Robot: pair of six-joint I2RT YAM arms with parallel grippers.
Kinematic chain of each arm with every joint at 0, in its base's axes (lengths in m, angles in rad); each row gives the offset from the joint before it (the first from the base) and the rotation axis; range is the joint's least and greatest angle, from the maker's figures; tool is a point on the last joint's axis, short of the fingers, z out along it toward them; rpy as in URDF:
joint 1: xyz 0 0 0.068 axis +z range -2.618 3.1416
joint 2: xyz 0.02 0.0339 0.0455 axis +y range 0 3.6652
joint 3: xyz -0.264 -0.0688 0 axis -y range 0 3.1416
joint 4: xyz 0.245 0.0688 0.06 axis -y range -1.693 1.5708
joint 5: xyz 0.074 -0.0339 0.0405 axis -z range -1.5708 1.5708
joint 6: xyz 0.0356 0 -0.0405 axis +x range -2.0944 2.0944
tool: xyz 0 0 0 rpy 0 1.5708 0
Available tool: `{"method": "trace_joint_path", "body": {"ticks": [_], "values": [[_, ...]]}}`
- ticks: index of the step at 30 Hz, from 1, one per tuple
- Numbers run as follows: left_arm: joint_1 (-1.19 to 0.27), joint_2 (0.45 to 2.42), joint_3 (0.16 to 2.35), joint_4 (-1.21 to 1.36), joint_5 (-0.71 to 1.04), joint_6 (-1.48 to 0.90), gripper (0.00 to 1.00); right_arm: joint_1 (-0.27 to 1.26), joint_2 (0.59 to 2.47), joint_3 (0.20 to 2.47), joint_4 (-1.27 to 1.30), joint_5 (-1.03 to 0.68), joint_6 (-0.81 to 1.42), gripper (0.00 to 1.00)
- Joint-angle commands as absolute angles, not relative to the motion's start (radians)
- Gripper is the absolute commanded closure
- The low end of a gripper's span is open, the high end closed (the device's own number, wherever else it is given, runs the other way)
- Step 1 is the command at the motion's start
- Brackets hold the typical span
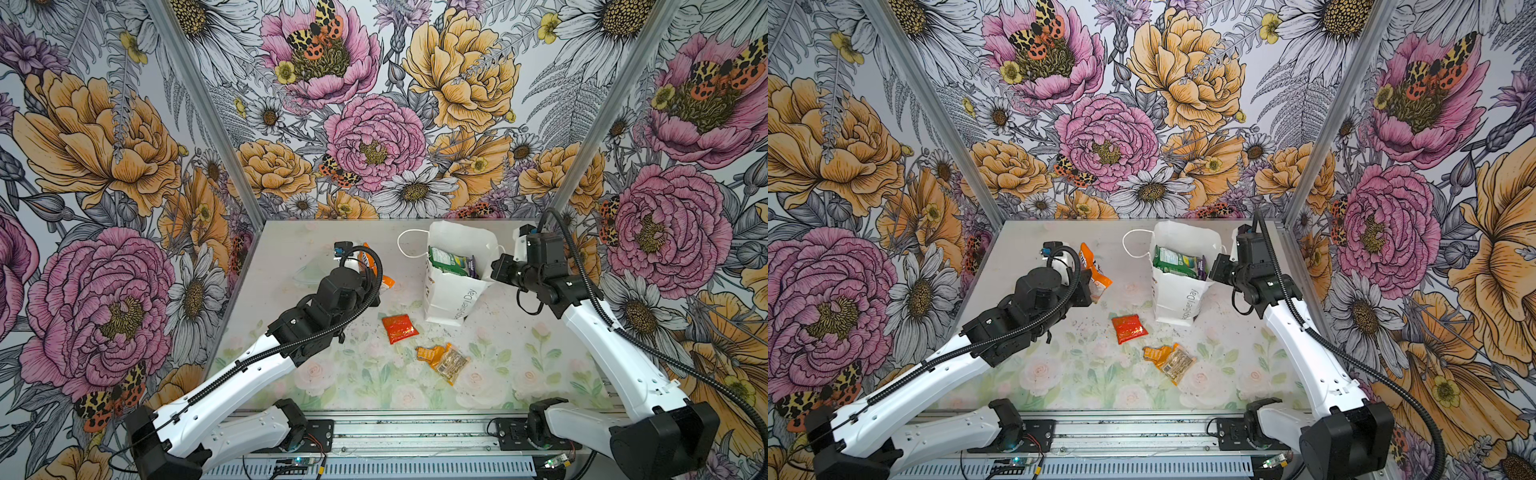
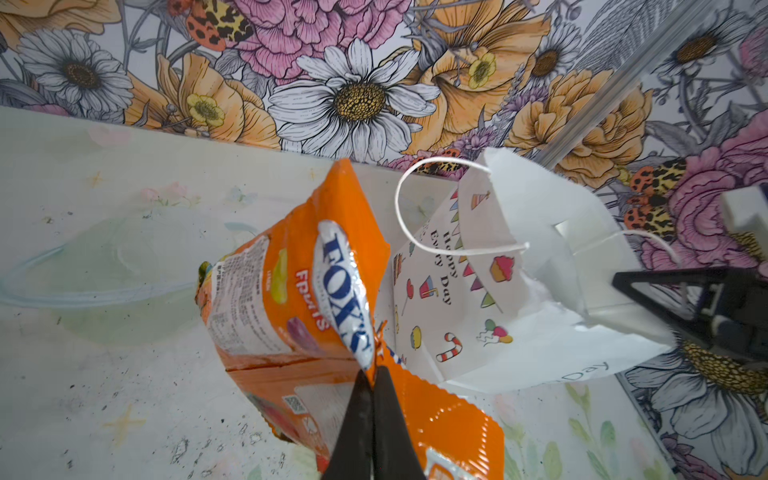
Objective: Place the snacks into the paper bag
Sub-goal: 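Carry the orange pack with the left gripper and lower it into the paper bag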
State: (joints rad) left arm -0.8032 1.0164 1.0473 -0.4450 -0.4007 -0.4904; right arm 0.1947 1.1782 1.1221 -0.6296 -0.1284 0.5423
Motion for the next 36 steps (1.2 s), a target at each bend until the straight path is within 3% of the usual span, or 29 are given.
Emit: {"method": "trace_joint_path", "body": {"ticks": [1,20,36], "values": [[-0.791,1.013,1.142,-0.388,-0.353,-0.433,1.00,0.190,1.167,1.127,-0.638,-0.138,0.552,1.00],[-0.838,1.337,1.652,-0.397,-0.095,-0.319,1.00,0.190,1.158,1.127,-0.639,-0.143,0.555,1.00],[-0.910,1.610,1.904,-0.435,0.000,-0.333,1.00,0.189,1.159,1.143,-0.639,-0.146,0.547,1.00]]}}
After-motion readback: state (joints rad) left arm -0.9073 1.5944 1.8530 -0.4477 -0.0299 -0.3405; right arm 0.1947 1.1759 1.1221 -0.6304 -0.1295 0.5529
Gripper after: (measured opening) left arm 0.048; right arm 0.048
